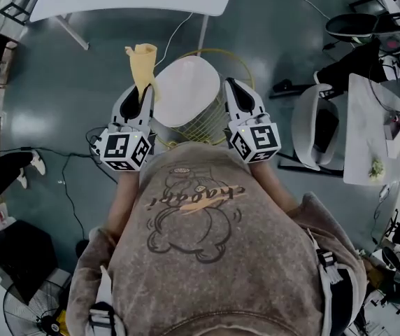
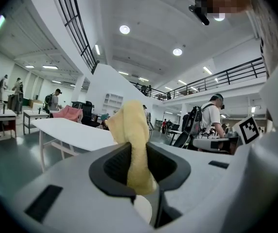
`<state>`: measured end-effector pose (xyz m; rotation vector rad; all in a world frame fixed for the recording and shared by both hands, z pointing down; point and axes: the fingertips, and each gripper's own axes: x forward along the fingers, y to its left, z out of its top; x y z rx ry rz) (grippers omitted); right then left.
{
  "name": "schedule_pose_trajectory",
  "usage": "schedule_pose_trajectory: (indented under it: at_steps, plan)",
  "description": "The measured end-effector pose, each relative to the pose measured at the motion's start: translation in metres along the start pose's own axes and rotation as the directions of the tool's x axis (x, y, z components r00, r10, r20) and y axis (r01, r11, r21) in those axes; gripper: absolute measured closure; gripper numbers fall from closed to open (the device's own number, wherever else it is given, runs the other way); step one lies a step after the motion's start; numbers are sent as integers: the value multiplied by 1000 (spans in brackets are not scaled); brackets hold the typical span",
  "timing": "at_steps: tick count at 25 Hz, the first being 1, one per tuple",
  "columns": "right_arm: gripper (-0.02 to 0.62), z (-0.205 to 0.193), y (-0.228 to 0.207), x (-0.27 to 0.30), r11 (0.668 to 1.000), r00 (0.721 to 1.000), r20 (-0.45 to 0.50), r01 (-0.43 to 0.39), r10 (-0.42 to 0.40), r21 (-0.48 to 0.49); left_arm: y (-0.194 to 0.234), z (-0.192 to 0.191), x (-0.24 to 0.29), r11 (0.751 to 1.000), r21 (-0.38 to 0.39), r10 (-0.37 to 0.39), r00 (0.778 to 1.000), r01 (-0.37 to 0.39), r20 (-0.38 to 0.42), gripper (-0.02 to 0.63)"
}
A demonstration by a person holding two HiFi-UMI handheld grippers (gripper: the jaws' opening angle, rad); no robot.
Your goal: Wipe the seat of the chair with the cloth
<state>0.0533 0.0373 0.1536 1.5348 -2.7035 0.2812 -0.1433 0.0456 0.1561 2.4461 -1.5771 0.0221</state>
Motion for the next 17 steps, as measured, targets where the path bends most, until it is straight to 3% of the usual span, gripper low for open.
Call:
schedule_pose_trajectory:
  at_steps: [17]
  plan:
    - [572,-1,7,3,1000,1000,2,-21,21,7,-8,-4,-4,1000,17,6,1000,-6,-3,514]
